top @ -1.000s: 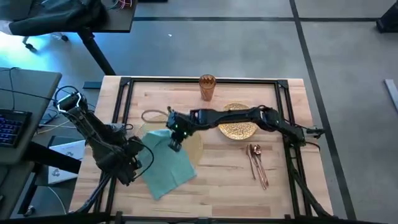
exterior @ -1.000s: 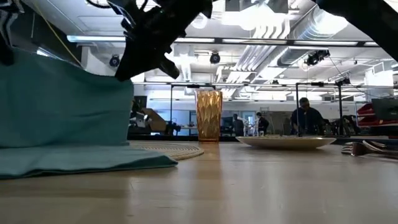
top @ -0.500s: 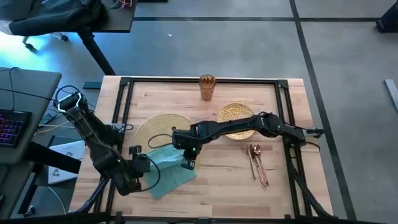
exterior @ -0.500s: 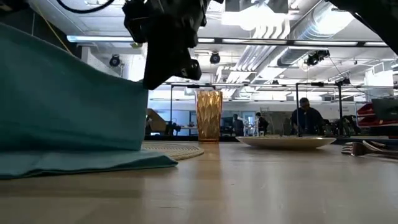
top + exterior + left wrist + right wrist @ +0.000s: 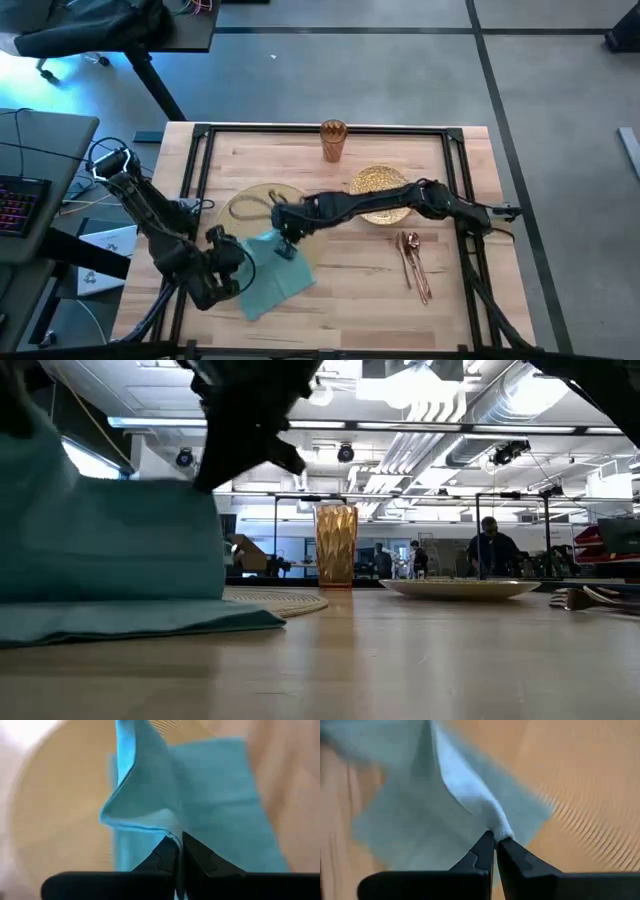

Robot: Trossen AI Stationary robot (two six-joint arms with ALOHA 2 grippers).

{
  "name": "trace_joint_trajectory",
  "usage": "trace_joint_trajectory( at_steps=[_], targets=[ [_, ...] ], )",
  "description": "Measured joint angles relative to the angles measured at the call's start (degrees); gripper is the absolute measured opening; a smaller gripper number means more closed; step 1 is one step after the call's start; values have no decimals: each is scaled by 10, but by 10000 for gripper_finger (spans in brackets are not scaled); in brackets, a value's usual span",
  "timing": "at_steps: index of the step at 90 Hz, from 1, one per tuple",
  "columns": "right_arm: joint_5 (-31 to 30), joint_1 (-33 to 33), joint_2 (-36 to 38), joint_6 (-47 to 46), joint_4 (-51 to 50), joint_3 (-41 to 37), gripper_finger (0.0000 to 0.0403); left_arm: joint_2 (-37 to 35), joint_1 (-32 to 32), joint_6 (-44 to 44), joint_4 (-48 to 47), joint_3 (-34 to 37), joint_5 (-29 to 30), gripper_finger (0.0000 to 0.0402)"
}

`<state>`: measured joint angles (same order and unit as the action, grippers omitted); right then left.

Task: Set table place
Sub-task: Fold the blue table napkin

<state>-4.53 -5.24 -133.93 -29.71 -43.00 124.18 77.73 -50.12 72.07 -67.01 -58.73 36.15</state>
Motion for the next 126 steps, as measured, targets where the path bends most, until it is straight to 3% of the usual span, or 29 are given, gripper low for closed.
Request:
trace_joint_trajectory(
  at_steps=[16, 27, 71, 88, 102, 126],
  targets=[
    [-52, 29, 0, -24, 61, 0, 0, 0, 15, 58, -150, -6, 31, 0],
    [-35, 47, 0, -24, 97, 0, 0, 0, 21, 86, -225, -6, 34, 0],
    [-55, 74, 3, 56, 122, 46, 0, -6, 34, 43, -229, -4, 58, 0],
    [-32, 78, 3, 56, 107, 45, 0, -6, 36, 52, -229, 0, 51, 0],
    [-18, 61, 3, 67, 34, 44, 0, -6, 20, 53, -160, 24, 25, 0],
    [24, 18, -8, 77, -96, 43, 0, -5, -3, -18, 100, 86, 9, 0]
  ],
)
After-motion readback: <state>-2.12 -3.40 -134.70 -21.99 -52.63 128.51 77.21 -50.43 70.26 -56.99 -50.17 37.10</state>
